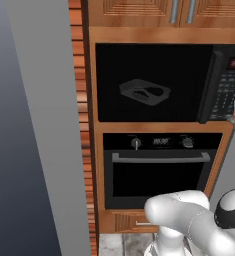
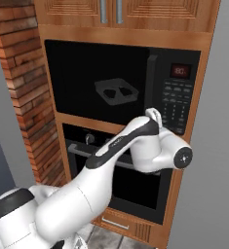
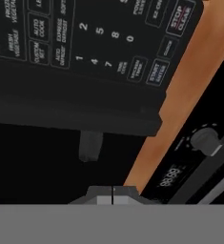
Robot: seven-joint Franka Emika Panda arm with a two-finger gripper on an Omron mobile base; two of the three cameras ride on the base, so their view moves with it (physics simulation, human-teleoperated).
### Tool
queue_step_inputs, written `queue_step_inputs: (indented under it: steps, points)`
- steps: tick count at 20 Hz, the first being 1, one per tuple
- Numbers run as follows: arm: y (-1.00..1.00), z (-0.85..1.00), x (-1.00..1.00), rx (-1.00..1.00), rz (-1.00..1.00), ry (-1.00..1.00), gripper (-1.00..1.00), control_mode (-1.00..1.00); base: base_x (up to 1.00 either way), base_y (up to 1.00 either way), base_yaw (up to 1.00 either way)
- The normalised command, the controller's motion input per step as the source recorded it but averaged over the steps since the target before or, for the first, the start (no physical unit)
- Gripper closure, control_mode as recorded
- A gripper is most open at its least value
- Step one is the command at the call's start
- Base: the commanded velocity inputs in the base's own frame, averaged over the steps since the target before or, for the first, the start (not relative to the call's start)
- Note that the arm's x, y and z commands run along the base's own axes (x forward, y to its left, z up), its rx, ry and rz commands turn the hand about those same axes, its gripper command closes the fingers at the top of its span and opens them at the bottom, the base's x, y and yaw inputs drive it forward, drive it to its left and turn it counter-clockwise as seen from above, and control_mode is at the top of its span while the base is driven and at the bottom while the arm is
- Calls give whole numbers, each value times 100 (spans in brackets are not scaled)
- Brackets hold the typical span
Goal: Place the tupperware containing the steak and eggplant meal in the microwave. Close the microwave door and press the start button to reheat the meal.
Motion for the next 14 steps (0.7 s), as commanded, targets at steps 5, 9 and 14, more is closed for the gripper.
queue_step_inputs:
  steps: [5,9,14]
  points:
    - [-5,-15,35,0,-1,0,100,-100,0,0,0]
    - [-16,-31,20,0,-4,0,100,-100,0,0,0]
    - [-11,-23,21,0,-4,0,100,-100,0,0,0]
